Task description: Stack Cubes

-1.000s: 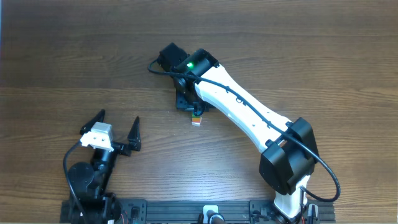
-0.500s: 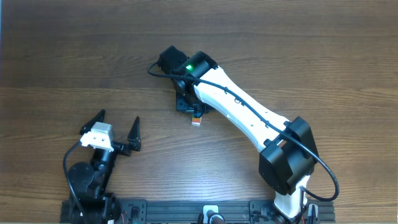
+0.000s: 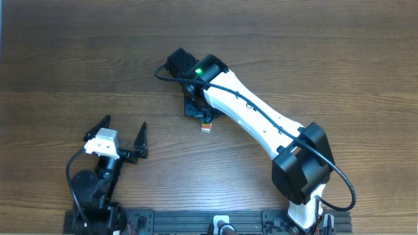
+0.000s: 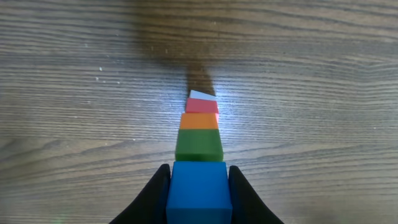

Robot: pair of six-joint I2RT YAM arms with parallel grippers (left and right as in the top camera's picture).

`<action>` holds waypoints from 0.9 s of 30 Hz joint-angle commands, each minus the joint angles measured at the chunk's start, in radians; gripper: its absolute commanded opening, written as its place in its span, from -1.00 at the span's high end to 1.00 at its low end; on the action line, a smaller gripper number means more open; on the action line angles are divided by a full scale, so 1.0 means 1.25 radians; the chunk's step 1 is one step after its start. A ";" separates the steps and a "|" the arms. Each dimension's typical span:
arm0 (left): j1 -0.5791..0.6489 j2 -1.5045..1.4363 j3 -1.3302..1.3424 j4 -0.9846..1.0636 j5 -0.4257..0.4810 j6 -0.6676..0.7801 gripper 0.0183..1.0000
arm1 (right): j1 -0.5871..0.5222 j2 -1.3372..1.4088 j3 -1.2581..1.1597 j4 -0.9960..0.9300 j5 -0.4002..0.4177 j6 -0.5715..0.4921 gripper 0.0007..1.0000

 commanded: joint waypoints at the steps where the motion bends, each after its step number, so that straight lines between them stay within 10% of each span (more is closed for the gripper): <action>1: 0.004 -0.005 -0.004 -0.001 0.007 0.009 -1.00 | 0.005 0.011 -0.011 0.005 0.005 0.005 0.90; 27: 0.004 -0.005 -0.004 -0.001 0.007 0.009 -1.00 | 0.005 0.011 -0.020 0.019 0.013 0.004 0.72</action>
